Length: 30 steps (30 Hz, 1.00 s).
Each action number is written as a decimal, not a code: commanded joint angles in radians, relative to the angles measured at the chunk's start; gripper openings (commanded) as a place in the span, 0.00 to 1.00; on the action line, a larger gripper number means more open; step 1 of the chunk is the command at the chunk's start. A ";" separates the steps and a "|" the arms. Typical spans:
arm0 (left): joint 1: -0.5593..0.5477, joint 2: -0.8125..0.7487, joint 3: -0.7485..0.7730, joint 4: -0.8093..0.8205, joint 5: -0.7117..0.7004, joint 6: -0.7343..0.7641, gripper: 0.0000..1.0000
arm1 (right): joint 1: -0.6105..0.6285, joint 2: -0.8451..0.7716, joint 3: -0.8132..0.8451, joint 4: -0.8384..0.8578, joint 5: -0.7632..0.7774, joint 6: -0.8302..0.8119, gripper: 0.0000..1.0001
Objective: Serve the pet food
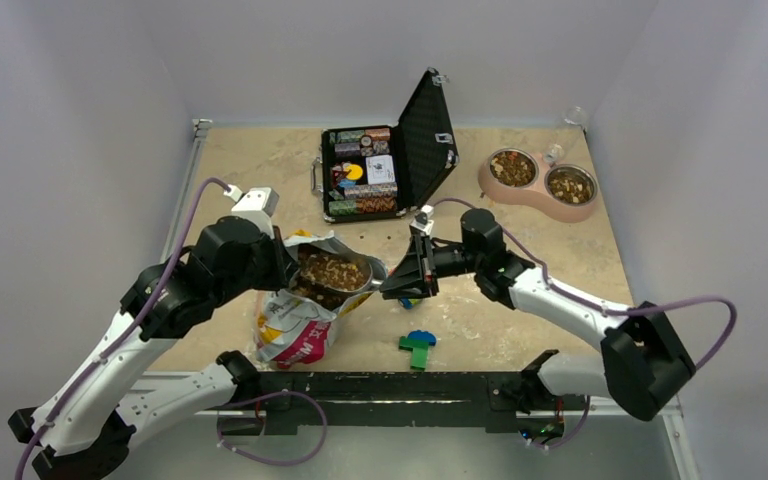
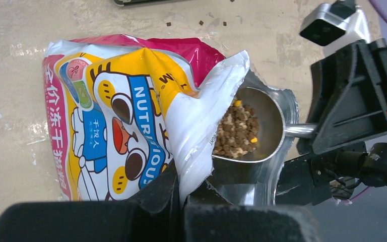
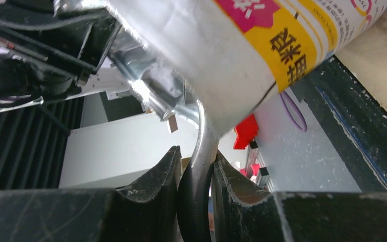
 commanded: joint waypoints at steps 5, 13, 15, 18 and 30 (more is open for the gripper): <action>-0.008 -0.065 0.027 0.091 0.055 -0.010 0.00 | 0.000 -0.016 0.054 0.247 0.035 0.034 0.00; -0.008 -0.070 0.021 0.084 0.044 -0.017 0.00 | -0.022 -0.059 0.109 0.004 0.052 -0.147 0.00; -0.008 -0.063 0.038 0.069 0.039 -0.034 0.00 | -0.028 -0.127 0.124 -0.162 0.057 -0.261 0.00; -0.008 -0.054 0.042 0.059 0.032 -0.041 0.00 | -0.031 -0.190 0.120 -0.239 0.043 -0.334 0.00; -0.008 -0.029 0.061 0.001 -0.094 -0.122 0.00 | -0.035 -0.335 0.014 -0.168 0.040 -0.304 0.00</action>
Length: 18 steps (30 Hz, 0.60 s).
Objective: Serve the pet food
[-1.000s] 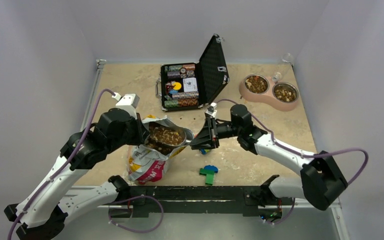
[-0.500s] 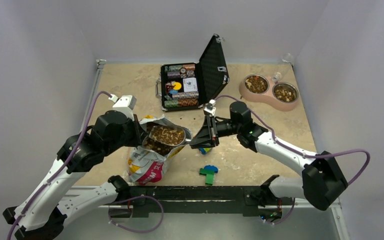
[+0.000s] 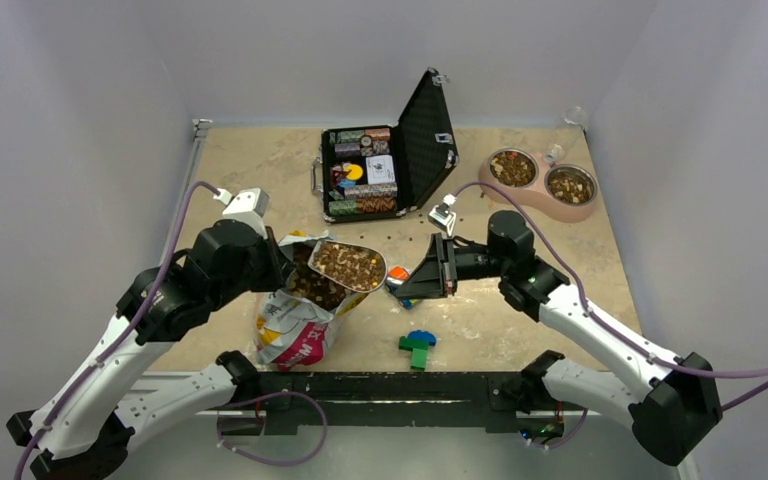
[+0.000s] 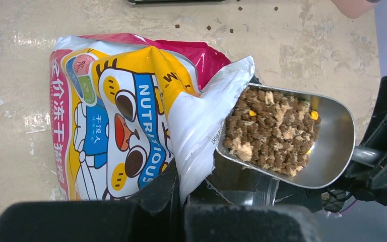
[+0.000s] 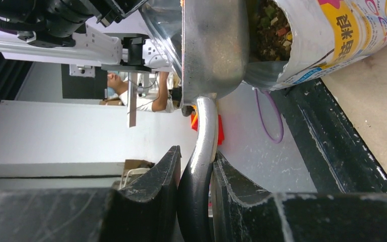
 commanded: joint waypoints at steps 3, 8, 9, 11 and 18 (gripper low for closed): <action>-0.007 0.005 0.078 -0.008 -0.084 -0.073 0.00 | -0.011 -0.090 -0.023 0.053 0.008 -0.013 0.00; -0.007 0.008 0.062 -0.013 -0.096 -0.087 0.00 | -0.048 -0.192 -0.073 0.066 0.022 0.047 0.00; -0.007 0.009 0.058 -0.014 -0.099 -0.091 0.00 | -0.059 -0.215 -0.082 0.068 0.026 0.061 0.00; -0.007 0.013 0.053 -0.027 -0.108 -0.102 0.00 | -0.082 -0.258 -0.091 0.053 0.037 0.084 0.00; -0.008 0.013 0.054 -0.049 -0.129 -0.109 0.00 | -0.195 -0.365 -0.050 -0.064 0.097 0.111 0.00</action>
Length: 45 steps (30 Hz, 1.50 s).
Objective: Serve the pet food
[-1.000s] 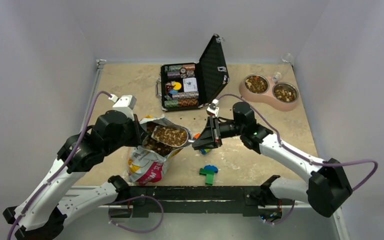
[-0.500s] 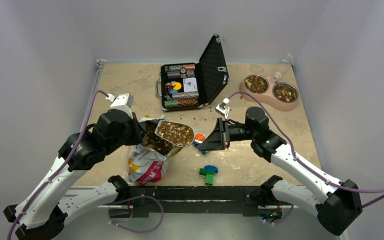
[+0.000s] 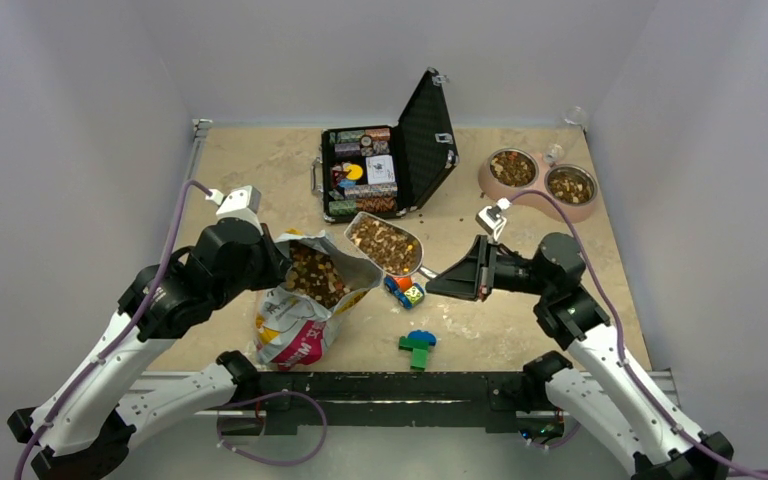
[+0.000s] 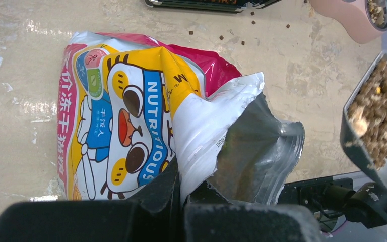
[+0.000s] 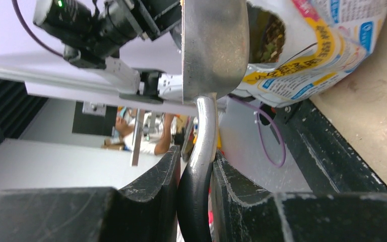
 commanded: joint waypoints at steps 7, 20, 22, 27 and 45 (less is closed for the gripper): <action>-0.006 -0.017 0.037 -0.006 -0.035 0.004 0.00 | -0.229 -0.084 -0.001 -0.043 0.106 0.028 0.00; -0.006 -0.011 0.087 0.033 0.020 0.152 0.00 | -0.618 0.075 -0.208 0.105 0.066 -0.106 0.00; -0.006 -0.011 0.095 0.044 0.038 0.184 0.00 | -0.688 0.127 -0.248 0.201 0.031 -0.088 0.00; -0.006 -0.005 0.121 0.052 0.043 0.247 0.00 | -0.834 0.224 -0.195 0.171 0.012 -0.177 0.00; -0.006 0.004 0.147 0.064 -0.028 0.321 0.00 | -1.120 0.534 0.187 -0.140 0.135 -0.343 0.00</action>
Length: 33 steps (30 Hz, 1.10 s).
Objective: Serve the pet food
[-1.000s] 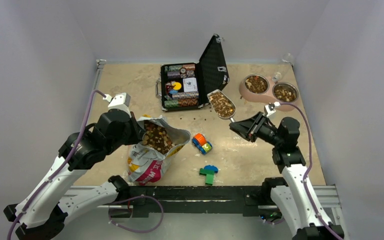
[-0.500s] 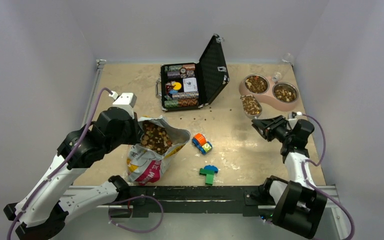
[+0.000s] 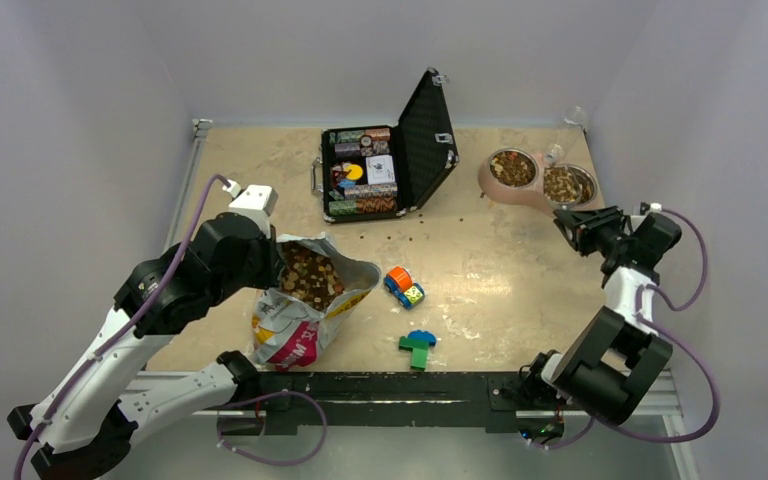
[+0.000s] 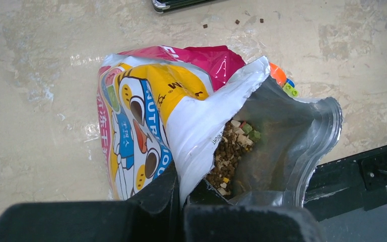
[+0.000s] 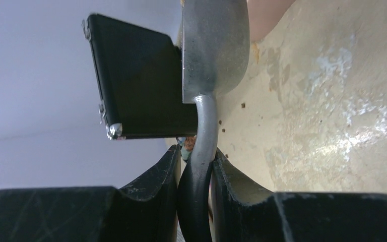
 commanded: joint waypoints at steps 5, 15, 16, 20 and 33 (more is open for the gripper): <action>-0.006 -0.028 0.066 0.132 -0.066 0.022 0.00 | -0.010 0.087 0.240 -0.262 0.154 -0.084 0.00; -0.006 -0.029 0.022 0.181 -0.067 -0.020 0.00 | -0.010 0.226 0.497 -0.586 0.322 -0.179 0.00; -0.007 -0.029 0.016 0.182 -0.066 -0.027 0.00 | -0.010 0.244 0.518 -0.607 0.328 -0.186 0.00; -0.006 -0.032 0.006 0.174 -0.063 -0.052 0.00 | -0.010 0.296 0.587 -0.648 0.344 -0.190 0.00; -0.006 -0.009 0.013 0.186 -0.061 -0.080 0.00 | 0.051 0.438 0.781 -0.805 0.389 -0.155 0.00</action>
